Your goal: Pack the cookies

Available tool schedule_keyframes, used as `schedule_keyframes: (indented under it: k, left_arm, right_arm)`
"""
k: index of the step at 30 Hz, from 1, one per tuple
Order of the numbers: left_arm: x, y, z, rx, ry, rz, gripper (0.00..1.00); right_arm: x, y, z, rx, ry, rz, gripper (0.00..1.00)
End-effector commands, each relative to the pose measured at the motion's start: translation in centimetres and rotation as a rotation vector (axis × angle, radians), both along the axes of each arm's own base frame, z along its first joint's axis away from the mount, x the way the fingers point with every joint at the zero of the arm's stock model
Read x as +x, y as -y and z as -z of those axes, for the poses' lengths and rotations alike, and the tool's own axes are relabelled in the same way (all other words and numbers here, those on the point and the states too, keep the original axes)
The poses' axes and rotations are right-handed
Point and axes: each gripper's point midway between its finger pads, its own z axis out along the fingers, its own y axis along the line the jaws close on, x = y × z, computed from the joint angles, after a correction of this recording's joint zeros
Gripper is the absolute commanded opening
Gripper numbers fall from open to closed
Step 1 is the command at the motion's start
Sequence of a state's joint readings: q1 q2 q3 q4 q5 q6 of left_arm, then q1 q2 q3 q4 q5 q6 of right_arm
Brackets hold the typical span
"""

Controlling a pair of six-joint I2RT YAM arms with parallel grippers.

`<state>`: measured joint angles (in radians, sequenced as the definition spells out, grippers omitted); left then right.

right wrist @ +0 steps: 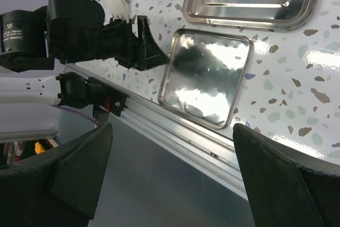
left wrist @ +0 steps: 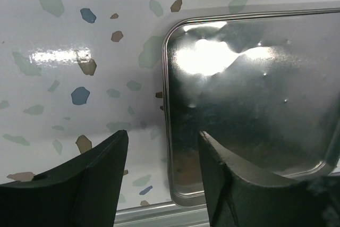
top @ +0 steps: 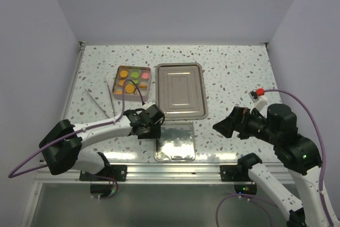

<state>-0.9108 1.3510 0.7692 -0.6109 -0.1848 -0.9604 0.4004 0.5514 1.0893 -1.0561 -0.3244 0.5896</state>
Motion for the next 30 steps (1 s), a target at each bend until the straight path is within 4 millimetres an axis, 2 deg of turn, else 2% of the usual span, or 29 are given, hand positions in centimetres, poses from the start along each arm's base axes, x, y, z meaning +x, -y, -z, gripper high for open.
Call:
schedule_keyframes:
  k: [1, 4, 9, 12, 13, 14, 15, 16, 18, 19, 20, 22, 23, 24, 25, 26, 28, 29, 30]
  left_arm:
    - [0.5, 0.7, 1.0, -0.009, 0.012, -0.026, 0.59]
    - [0.1, 1.1, 2.1, -0.018, -0.011, -0.018, 0.49]
    - [-0.1, 1.7, 3.7, -0.01, -0.039, 0.002, 0.42]
    - [-0.3, 1.5, 4.6, 0.022, -0.062, 0.008, 0.28]
    - [-0.4, 1.5, 4.7, 0.027, -0.068, 0.008, 0.13]
    - [-0.4, 1.5, 4.7, 0.027, -0.071, 0.011, 0.05]
    - [-0.1, 1.9, 4.2, 0.021, -0.06, 0.009, 0.0]
    - [-0.1, 1.7, 3.9, 0.031, -0.056, 0.005, 0.0]
    - [1.2, 2.1, 1.7, 0.02, 0.007, -0.006, 0.0]
    - [1.2, 1.5, 1.0, 0.044, 0.012, -0.014, 0.0]
    - [2.4, 1.9, -0.9, 0.033, 0.069, -0.023, 0.0]
    - [2.7, 1.0, -2.7, 0.069, 0.097, -0.029, 0.0]
    - [3.8, 1.3, -5.0, 0.055, 0.159, -0.028, 0.0]
    - [4.1, 1.3, -6.2, 0.056, 0.186, -0.024, 0.0]
    - [4.1, 0.7, -7.0, 0.08, 0.198, -0.021, 0.0]
    - [4.8, 1.1, -9.3, 0.058, 0.246, -0.013, 0.0]
    - [5.1, 0.0, -11.2, 0.101, 0.294, -0.022, 0.0]
    - [5.8, 0.0, -13.5, 0.095, 0.356, -0.033, 0.0]
    - [6.0, -0.2, -14.5, 0.1, 0.38, -0.04, 0.0]
  right_arm:
    - [-0.1, 0.6, 0.3, -0.049, 0.008, 0.001, 0.99]
    - [-0.2, 0.8, 0.5, -0.065, 0.006, -0.005, 0.99]
    - [-0.1, 1.3, 0.9, -0.1, 0.014, 0.002, 0.99]
    - [0.1, 1.2, 0.8, -0.096, 0.016, 0.003, 0.99]
    - [0.1, 1.1, 0.7, -0.09, 0.016, -0.002, 0.99]
    - [0.1, 1.0, 0.5, -0.081, 0.019, 0.001, 0.99]
    - [0.1, 0.8, 0.4, -0.073, 0.017, -0.008, 0.99]
    - [0.1, 0.6, 0.1, -0.066, 0.022, -0.013, 0.99]
    - [0.1, 0.3, -0.5, -0.047, 0.024, -0.021, 0.99]
    - [0.3, 0.1, -0.9, -0.039, 0.024, -0.024, 0.99]
    - [0.4, -0.1, -1.1, -0.03, 0.019, -0.025, 0.99]
    - [0.8, -0.7, -2.0, -0.004, 0.01, -0.035, 0.99]
    - [1.0, -0.9, -2.4, 0.007, 0.007, -0.034, 0.99]
    - [1.2, -1.2, -2.8, 0.016, 0.001, -0.037, 0.99]
    - [1.5, -1.4, -4.1, 0.038, 0.028, -0.037, 0.99]
    - [2.0, -1.8, -4.6, 0.065, 0.011, -0.024, 0.99]
    - [2.9, -2.6, -6.8, 0.135, 0.052, -0.019, 0.99]
    - [3.4, -3.5, -7.4, 0.189, 0.012, -0.016, 0.99]
    - [3.7, -4.0, -8.0, 0.223, 0.002, -0.02, 0.99]
